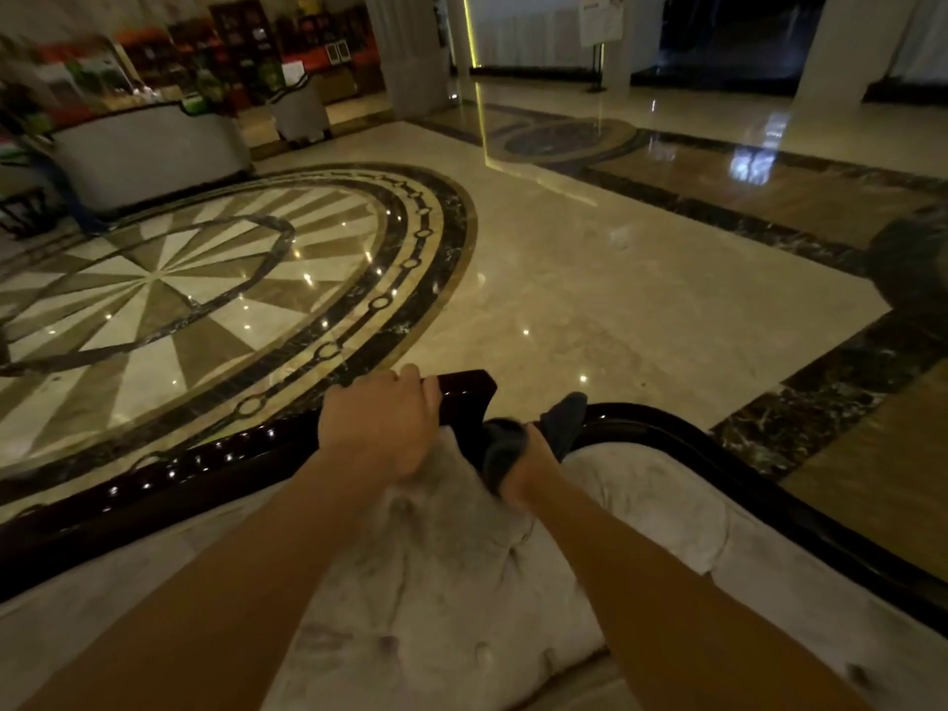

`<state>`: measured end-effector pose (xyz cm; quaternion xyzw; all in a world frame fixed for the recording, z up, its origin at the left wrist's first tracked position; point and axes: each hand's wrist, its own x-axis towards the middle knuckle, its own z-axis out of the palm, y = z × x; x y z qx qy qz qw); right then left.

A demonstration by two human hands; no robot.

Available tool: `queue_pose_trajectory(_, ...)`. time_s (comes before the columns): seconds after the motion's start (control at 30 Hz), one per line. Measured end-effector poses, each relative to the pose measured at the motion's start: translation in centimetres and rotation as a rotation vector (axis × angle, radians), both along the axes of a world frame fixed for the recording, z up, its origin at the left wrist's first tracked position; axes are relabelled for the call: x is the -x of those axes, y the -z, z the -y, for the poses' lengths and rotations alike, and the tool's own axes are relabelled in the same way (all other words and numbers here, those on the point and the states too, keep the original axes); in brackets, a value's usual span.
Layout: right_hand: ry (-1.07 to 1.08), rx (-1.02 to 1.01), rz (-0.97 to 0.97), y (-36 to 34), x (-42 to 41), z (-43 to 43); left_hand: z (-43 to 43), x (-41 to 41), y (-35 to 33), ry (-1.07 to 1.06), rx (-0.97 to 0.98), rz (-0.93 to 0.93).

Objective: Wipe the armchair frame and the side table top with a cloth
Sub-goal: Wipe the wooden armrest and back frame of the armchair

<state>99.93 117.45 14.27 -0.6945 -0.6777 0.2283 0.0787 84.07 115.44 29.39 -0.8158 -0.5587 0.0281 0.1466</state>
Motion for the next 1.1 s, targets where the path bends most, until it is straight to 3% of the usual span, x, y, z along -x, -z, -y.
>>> queue_pose_trajectory(0.1,-0.059,0.001,0.173,1.1,-2.0,-0.4,-1.0,-3.2,0.9,0.029,-0.029,-0.02)
queue_pose_trajectory(0.2,-0.087,-0.119,0.221,2.0,-4.5,-1.3,-1.9,-4.5,1.9,0.113,-0.049,-0.161)
queue_pose_trajectory(0.33,-0.144,-0.223,0.369,2.7,-6.7,-1.6,-2.2,-8.2,3.1,0.075,-0.105,-0.198)
queue_pose_trajectory(0.43,-0.042,-0.321,0.248,3.4,-10.5,-1.4,-2.4,-12.8,6.3,0.159,0.0,-0.248)
queue_pose_trajectory(0.53,0.108,-0.324,0.068,5.0,-16.6,0.4,-3.4,-16.3,10.2,0.001,0.192,-0.039)
queue_pose_trajectory(0.67,0.314,-0.116,-0.131,9.0,-24.7,5.3,-4.4,-19.9,14.6,-0.183,0.287,0.267)
queue_pose_trajectory(0.77,0.284,0.044,-0.178,9.8,-26.3,5.7,-5.5,-23.4,16.8,-0.162,0.253,0.097)
queue_pose_trajectory(0.87,0.405,-0.028,-0.303,8.8,-25.0,3.6,-6.2,-25.6,17.6,-0.214,0.212,-0.019)
queue_pose_trajectory(1.0,0.358,-0.3,-0.086,8.9,-23.4,3.7,-5.9,-25.8,18.3,-0.16,0.058,-0.022)
queue_pose_trajectory(1.1,0.26,-0.276,-0.009,10.8,-26.0,6.7,-6.1,-26.4,18.0,-0.222,0.114,0.044)
